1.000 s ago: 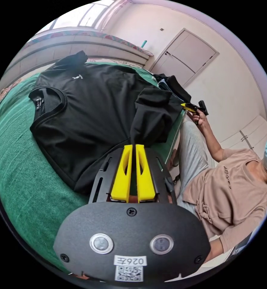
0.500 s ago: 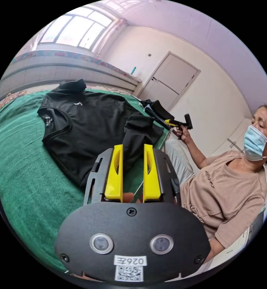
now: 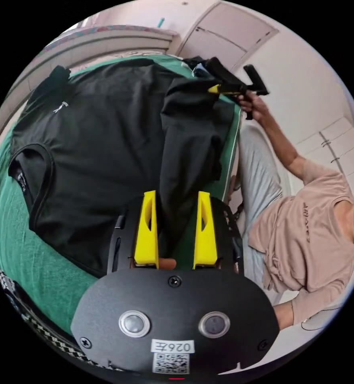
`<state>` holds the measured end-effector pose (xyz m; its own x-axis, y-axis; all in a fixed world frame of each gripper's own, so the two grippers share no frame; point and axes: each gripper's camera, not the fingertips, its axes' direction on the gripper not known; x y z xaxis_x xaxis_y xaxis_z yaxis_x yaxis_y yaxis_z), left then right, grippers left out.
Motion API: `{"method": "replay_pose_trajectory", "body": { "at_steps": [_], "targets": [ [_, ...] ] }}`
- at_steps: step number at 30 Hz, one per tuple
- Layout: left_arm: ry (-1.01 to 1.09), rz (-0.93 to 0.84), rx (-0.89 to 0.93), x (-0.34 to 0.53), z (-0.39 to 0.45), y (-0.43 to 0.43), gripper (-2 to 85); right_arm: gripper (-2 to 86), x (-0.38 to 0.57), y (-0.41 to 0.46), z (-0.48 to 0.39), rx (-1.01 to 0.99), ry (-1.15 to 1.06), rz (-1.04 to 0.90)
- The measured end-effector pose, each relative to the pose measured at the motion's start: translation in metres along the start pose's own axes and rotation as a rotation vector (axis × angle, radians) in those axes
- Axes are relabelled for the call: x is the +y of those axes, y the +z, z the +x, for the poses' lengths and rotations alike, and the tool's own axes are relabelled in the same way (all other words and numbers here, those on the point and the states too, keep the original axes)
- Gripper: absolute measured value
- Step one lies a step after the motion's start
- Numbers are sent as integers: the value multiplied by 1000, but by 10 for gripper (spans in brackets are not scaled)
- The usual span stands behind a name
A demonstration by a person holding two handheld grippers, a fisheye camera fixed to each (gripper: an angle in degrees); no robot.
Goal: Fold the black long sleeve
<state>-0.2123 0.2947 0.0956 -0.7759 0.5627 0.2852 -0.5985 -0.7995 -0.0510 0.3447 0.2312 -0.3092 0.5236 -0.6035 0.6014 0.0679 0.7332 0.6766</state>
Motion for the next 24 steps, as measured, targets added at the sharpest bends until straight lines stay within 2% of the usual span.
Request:
{"method": "replay_pose_trajectory", "body": {
  "at_steps": [2,3,8,11,12,13,14,16,21,24],
  "targets": [
    [29,36,44,3,-6,-14,48,14,36,-43,-20,28,-88,160],
    [70,100,124,9,-10,-28,25,14,44,-55,-25,36,-107,200],
    [118,468,299,55,-50,-80,11,21,79,-130,-61,65,-251,459],
    [-36,639,368,86,-101,-70,46,33,41,-112,-54,84,-283,491],
    [-122,674,393,98,-123,-58,82,37,27,-101,-49,126,-277,475],
    [-179,692,415,110,-138,-46,126,78,-7,-68,-33,235,-239,387],
    [-203,693,422,114,-144,-41,129,112,-38,-29,-9,333,-175,247],
    [-253,641,421,124,-154,-27,138,136,-56,23,26,334,-111,55],
    [-220,401,294,109,-144,-9,140,104,40,91,50,213,-197,32],
    [-227,308,273,104,-143,12,143,82,114,136,62,138,-265,-81]
  ]
}}
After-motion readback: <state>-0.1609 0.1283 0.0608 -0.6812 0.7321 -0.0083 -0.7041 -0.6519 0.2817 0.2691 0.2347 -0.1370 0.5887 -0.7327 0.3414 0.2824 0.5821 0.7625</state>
